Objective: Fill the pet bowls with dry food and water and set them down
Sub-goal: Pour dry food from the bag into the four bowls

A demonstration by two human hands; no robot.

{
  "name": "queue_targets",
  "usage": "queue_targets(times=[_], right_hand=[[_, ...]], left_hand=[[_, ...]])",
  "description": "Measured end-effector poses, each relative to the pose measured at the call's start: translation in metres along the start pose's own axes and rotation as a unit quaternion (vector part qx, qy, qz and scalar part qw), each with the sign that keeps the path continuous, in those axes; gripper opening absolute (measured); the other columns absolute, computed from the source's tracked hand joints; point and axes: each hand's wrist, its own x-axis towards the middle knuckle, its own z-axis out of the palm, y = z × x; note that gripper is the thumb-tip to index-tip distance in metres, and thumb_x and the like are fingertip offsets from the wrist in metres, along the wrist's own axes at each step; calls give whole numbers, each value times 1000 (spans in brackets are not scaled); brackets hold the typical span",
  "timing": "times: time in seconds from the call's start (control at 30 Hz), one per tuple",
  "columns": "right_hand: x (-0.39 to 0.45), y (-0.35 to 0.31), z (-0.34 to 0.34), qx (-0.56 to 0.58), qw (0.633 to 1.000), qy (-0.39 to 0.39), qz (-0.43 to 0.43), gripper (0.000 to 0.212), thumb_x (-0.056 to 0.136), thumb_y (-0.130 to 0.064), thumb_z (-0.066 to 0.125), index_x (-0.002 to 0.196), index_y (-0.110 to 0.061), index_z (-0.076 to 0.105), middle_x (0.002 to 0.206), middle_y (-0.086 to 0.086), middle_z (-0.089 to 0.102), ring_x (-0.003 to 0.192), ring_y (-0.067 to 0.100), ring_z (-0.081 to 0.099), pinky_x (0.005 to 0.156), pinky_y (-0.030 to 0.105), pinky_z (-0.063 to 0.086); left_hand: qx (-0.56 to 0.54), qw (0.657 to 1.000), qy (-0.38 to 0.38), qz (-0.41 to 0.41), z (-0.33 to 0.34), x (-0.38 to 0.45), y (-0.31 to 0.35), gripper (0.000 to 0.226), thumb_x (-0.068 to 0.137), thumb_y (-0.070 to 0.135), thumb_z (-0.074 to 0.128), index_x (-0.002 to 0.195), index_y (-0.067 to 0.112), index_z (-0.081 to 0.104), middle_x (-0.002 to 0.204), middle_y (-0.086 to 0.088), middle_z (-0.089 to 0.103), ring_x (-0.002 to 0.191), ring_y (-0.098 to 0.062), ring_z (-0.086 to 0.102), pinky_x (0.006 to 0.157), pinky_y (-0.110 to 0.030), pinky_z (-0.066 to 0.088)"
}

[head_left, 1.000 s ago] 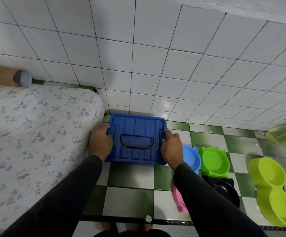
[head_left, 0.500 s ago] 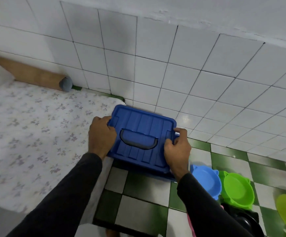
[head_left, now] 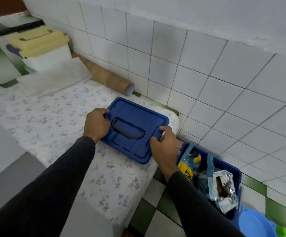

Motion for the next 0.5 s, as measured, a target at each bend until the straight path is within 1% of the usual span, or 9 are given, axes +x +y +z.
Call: queue_targets(times=[0.03,0.1,0.17,0.23,0.3,0.4,0.47,0.5], right_hand=[[1,-5,7,-17,1000,-12,-3,32,87,-14,62,119,-15,60,100,7,63,87,20,60,73,33,50],[4,-12,17,-43,998,-35,-5,35,89,-16,62,124,-12,61,112,6,62,98,21,59,83,30,49],[8,-17,25,-76,995,-63,-9,35,91,-18,60,125,-11,62,115,8,61,101,22,58,84,29,48],[12,-21,31,-107,991,-83,-15,32,92,-20,59,122,-11,64,112,9,60,94,19,57,78,27,44],[14,-25,36,-128,988,-89,-17,30,93,-21,59,120,-11,65,110,9,59,86,15,50,74,25,41],[16,-26,42,-158,983,-93,-23,25,94,-22,57,113,-10,67,105,8,58,80,15,48,70,26,42],[15,-25,46,-177,979,-94,-26,22,95,-23,56,109,-10,67,100,3,54,77,14,47,68,25,40],[15,-25,47,-187,977,-94,-27,21,95,-23,56,108,-10,67,100,3,53,76,14,46,67,25,39]], left_hand=[[0,1000,-5,-4,-4,6,-6,43,93,-6,57,134,3,66,138,-15,64,123,-29,60,98,-18,37],[4,1000,-18,-13,-10,18,-18,43,92,-6,57,133,5,67,134,-15,66,117,-26,62,98,-17,38],[12,999,-30,-17,-14,27,-28,43,92,-4,58,132,6,68,131,-15,68,112,-24,63,96,-17,39],[19,999,-38,-13,-16,35,-35,42,92,-3,59,131,5,68,129,-16,68,109,-24,64,95,-18,41],[23,999,-46,-14,-17,40,-39,40,92,-3,59,130,5,69,131,-18,68,113,-29,65,96,-20,41],[35,997,-65,-11,-16,45,-42,40,93,-4,58,131,4,69,135,-19,65,120,-34,63,101,-23,43],[52,996,-79,2,-15,47,-44,42,94,-4,55,133,4,68,137,-19,63,128,-37,56,111,-34,45],[59,995,-84,8,-15,48,-44,42,95,-4,54,134,4,67,138,-19,62,130,-38,53,113,-41,45]])
